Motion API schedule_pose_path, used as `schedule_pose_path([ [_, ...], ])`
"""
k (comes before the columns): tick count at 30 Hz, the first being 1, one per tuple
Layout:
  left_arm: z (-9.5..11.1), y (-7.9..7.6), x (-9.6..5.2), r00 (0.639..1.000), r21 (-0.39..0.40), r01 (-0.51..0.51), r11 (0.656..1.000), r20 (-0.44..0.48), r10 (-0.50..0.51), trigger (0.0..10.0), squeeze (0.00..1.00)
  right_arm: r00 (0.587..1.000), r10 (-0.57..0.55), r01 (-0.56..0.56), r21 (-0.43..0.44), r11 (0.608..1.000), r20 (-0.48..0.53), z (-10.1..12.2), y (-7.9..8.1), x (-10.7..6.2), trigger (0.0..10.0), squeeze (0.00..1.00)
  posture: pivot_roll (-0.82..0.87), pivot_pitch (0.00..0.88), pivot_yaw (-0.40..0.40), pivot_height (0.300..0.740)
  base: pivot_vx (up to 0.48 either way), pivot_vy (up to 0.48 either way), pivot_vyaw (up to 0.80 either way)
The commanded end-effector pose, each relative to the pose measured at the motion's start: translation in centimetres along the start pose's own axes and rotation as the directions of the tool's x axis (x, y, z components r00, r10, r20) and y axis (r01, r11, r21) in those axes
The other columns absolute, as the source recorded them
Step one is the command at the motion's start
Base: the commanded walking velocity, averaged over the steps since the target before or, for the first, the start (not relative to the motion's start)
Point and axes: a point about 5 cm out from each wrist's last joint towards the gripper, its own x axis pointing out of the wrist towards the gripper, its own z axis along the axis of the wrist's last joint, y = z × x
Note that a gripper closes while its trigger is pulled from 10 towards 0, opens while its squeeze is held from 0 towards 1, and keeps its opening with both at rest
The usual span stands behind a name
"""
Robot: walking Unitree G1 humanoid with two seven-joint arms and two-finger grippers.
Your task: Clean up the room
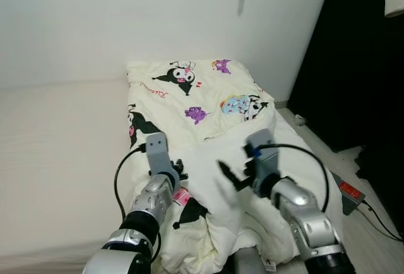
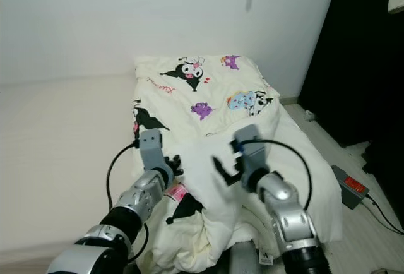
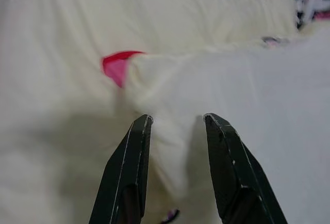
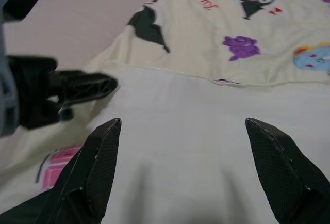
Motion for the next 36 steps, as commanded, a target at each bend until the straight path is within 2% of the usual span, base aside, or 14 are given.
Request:
schedule_pose_path([
  [1,2.1,1.4,0.2,0.995,-0.024,-0.057,0.998,0.085,0.059,10.0,0.0,0.999,-0.002,0.0,-0.039,0.999,-0.044,-0.5,0.5,0.6,10.0,0.0,-0.19,0.044,0.025,0.567,0.0,0.0,0.0],
  [2,3.4,2.3,0.2,0.986,-0.036,-0.089,0.995,0.136,0.093,10.0,0.0,0.998,-0.012,0.008,-0.065,0.998,-0.058,-0.6,0.6,1.2,10.0,0.0,-0.17,0.048,0.022,0.567,0.0,0.0,0.0],
  [5,4.5,3.1,0.1,0.976,-0.043,-0.115,0.992,0.179,0.121,10.0,0.0,0.998,-0.023,0.018,-0.088,0.996,-0.064,-0.6,0.6,1.8,10.0,0.0,-0.17,0.048,0.022,0.567,0.0,0.0,0.0],
  [6,6.4,4.6,-0.1,0.956,-0.038,-0.152,0.988,0.247,0.157,10.0,0.0,0.998,-0.034,0.027,-0.111,0.993,-0.058,-0.2,0.6,2.9,10.0,0.0,-0.14,0.063,0.011,0.567,0.0,0.0,0.0],
  [7,6.4,4.6,-0.1,0.956,-0.038,-0.152,0.988,0.247,0.157,10.0,0.0,0.998,-0.034,0.027,-0.111,0.993,-0.058,-0.2,0.6,2.9,10.0,0.0,-0.14,0.063,0.011,0.567,0.0,0.0,0.0],
  [10,9.5,8.5,-1.4,0.901,0.006,-0.247,0.969,0.369,0.228,10.0,0.0,0.997,-0.052,0.039,-0.203,0.978,-0.056,0.9,0.5,5.6,10.0,0.0,-0.07,0.1,-0.007,0.567,0.0,0.0,0.0],
  [12,9.7,9.1,-1.8,0.894,0.014,-0.261,0.965,0.38,0.237,10.0,0.0,0.997,-0.055,0.041,-0.218,0.975,-0.055,1.1,0.4,6.0,10.0,0.0,-0.07,0.103,-0.008,0.567,0.0,0.0,0.0],
  [16,9.2,10.2,-2.4,0.891,0.036,-0.29,0.956,0.376,0.256,10.0,0.0,0.998,-0.027,0.015,-0.219,0.976,-0.051,1.7,0.7,6.8,10.0,0.0,-0.04,0.121,-0.011,0.567,0.0,0.0,0.0],
  [18,8.0,10.9,-3.2,0.894,0.055,-0.309,0.949,0.358,0.27,10.0,0.0,0.999,0.02,-0.03,-0.219,0.975,-0.05,2.2,1.4,7.5,10.0,0.0,-0.03,0.155,-0.01,0.567,0.0,0.0,0.0],
  [22,7.0,11.1,-3.7,0.9,0.068,-0.316,0.946,0.337,0.276,10.0,0.0,0.997,0.059,-0.07,-0.216,0.974,-0.057,2.4,2.0,7.9,10.0,0.0,-0.02,0.164,-0.011,0.567,0.0,0.0,0.0],
  [24,5.3,11.2,-4.5,0.913,0.103,-0.318,0.943,0.302,0.275,10.0,0.0,0.987,0.133,-0.149,-0.221,0.964,-0.086,2.2,3.2,8.3,10.0,0.0,-0.02,0.188,-0.014,0.567,0.0,0.0,0.0],
  [25,5.3,11.2,-4.5,0.913,0.103,-0.318,0.943,0.302,0.275,10.0,0.0,0.987,0.133,-0.149,-0.221,0.964,-0.086,2.2,3.2,8.3,10.0,0.0,-0.02,0.188,-0.014,0.567,0.0,0.0,0.0],
  [30,3.9,11.2,-5.0,0.925,0.111,-0.313,0.943,0.259,0.276,10.0,0.0,0.977,0.083,-0.138,-0.286,0.948,-0.198,0.2,3.3,8.5,10.0,0.0,-0.03,0.205,-0.022,0.567,0.0,0.0,0.0],
  [36,3.7,10.7,-5.3,0.933,0.118,-0.296,0.948,0.247,0.26,10.0,0.0,0.954,0.074,-0.162,-0.292,0.942,-0.29,-1.7,3.6,8.2,10.0,0.0,-0.02,0.216,-0.018,0.567,0.0,0.0,0.0],
])
